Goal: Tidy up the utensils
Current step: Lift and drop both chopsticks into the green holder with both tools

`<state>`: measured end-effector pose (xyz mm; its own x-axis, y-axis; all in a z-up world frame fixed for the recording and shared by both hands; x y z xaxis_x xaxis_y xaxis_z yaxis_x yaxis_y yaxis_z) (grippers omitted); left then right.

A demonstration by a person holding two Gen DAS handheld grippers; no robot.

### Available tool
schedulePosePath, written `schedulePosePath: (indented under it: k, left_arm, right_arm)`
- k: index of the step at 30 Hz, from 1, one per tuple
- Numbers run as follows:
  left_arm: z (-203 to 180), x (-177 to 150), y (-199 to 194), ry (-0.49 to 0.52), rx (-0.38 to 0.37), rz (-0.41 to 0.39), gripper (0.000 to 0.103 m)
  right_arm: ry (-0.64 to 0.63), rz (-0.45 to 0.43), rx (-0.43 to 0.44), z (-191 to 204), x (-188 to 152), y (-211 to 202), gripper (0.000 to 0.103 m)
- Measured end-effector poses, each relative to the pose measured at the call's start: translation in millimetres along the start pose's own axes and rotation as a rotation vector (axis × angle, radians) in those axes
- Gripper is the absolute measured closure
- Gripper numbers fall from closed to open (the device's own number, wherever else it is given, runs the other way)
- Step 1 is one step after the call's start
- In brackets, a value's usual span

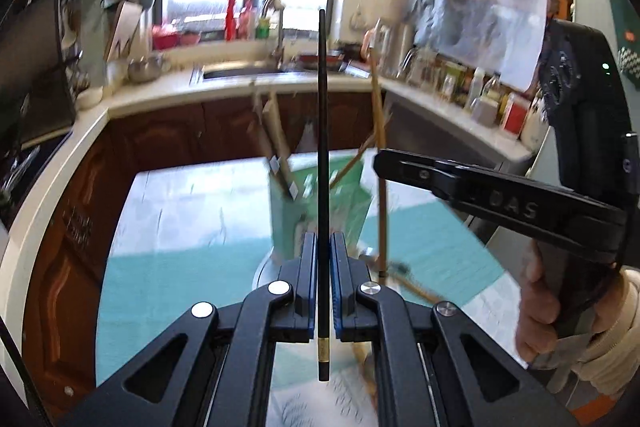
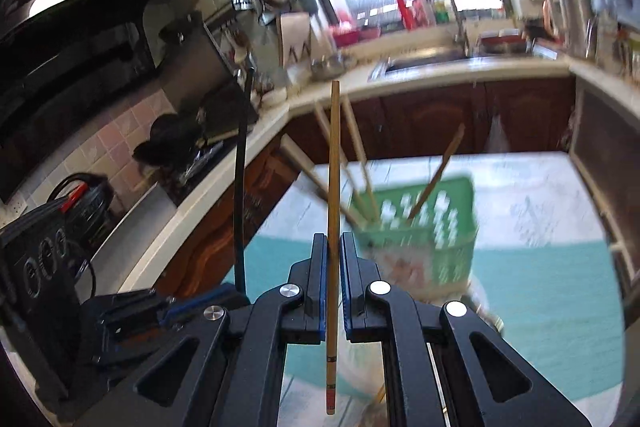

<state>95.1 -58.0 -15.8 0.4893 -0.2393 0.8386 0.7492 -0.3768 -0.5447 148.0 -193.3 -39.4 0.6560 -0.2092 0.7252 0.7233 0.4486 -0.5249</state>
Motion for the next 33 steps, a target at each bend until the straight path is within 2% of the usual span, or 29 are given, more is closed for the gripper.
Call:
schedulePosePath:
  k: [8, 11, 15, 19, 20, 22, 26, 33]
  left_arm:
    - [8.3, 74.7, 30.1, -0.028, -0.014, -0.229, 0.099]
    - [16.3, 83.5, 51.1, -0.06, -0.013, -0.263, 0.099]
    - [27.9, 82.6, 81.4, -0.094, 0.014, -0.267, 0.099]
    - [32.4, 73.8, 101.6, -0.082, 0.071, -0.269, 0.099]
    - [31.9, 71.4, 103.6, -0.067, 0.103, -0.288, 0.099]
    - [32.8, 67.7, 104.4, -0.055, 0.117, -0.307, 0.099]
    - [33.3, 63.5, 103.7, -0.044, 0.13, -0.331, 0.099]
    - [24.3, 59.0, 98.3, -0.012, 0.116, -0.345, 0.099]
  right_arm:
    - [-0.03, -0.235, -0.047, -2.1, 89.3, -19.7, 0.098]
    - [-0.039, -0.279, -0.054, -7.4, 108.7, -12.1, 0.098]
    - [-0.046, -0.333, -0.063, -17.6, 123.0, -1.3, 0.098]
    - [-0.045, -0.36, -0.067, -32.3, 127.2, 22.9, 0.098]
    - [-0.055, -0.357, -0.065, -34.4, 126.6, 28.8, 0.098]
    - [-0.089, -0.354, -0.06, -39.0, 121.3, 49.7, 0.098]
    - [-0.164, -0.33, -0.058, -41.0, 105.5, 77.7, 0.098]
    - [-0.211, -0.255, -0.026, -47.3, 79.7, 106.7, 0.098]
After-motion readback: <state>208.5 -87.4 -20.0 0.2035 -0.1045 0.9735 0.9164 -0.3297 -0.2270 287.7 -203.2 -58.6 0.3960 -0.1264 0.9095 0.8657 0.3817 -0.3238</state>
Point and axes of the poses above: each gripper's, at about its wrist camera, not at the fingertips, and y roughly the way its jaws point, z to its left, x to its top, the point moved 1 cm from there along y, roughly the way its jaws point, and after that the axes turned 7 degrees about y, right-handed, at the moved point
